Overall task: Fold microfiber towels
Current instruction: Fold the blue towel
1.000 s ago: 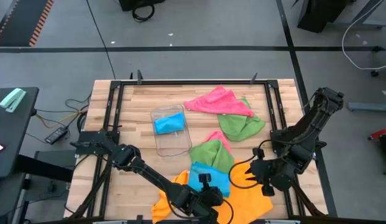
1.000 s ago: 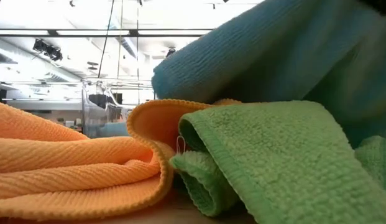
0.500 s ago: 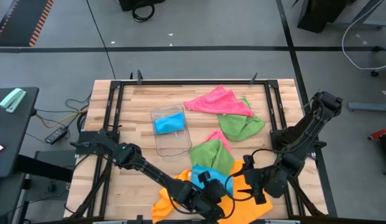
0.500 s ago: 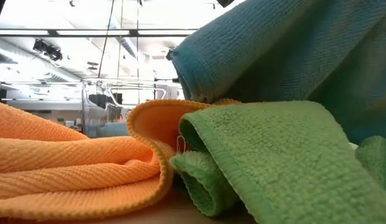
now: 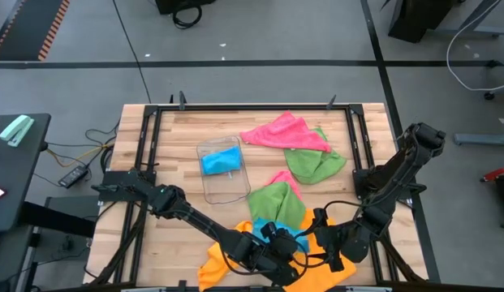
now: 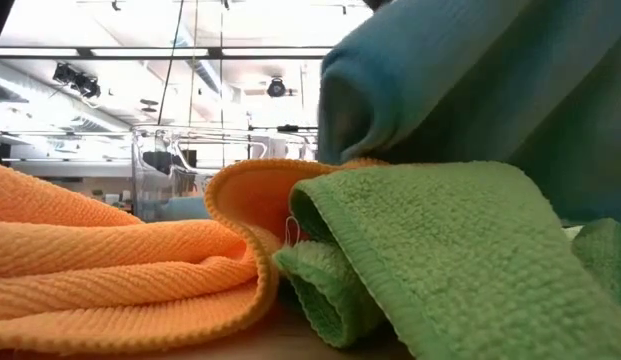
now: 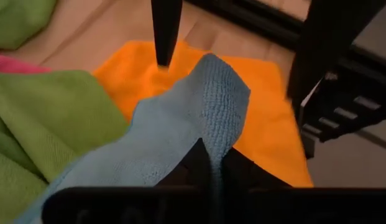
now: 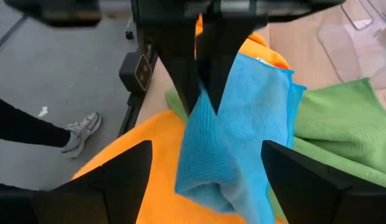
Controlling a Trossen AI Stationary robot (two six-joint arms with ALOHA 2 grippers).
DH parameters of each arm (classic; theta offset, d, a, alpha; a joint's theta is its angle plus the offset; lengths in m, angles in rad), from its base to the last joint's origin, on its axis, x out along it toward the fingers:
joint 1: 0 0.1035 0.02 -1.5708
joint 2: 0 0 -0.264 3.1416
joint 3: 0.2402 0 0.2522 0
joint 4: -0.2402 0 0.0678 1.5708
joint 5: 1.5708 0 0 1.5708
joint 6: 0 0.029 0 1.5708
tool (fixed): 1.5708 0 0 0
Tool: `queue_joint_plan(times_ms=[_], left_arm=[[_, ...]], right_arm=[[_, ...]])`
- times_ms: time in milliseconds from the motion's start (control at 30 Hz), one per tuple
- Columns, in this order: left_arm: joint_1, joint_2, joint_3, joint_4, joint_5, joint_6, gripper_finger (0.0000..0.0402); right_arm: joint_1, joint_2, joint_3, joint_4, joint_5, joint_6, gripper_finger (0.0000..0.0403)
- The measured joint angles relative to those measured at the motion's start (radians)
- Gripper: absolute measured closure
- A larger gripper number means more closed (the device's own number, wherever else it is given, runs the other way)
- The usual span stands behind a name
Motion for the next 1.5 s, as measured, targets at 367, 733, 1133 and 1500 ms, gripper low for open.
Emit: queue_joint_plan(times_ms=[367,733,1133,1500], left_arm=[[0.029,-0.037,0.000,0.017,-0.010,0.023,0.0376],[0.039,-0.074,0.000,0.026,0.009,0.079,0.0363],[0.038,-0.081,0.000,0.025,0.048,0.134,0.0369],[0.037,-0.106,0.000,0.004,0.100,0.099,0.0181]], right_arm=[[-0.016,0.031,-0.001,-0.012,0.012,-0.020,0.0095],[-0.020,-0.001,-0.002,-0.054,0.008,-0.013,0.0214],[-0.021,-0.040,-0.002,-0.092,-0.084,-0.020,0.0393],[-0.100,-0.179,-0.002,-0.209,-0.165,0.058,0.0395]])
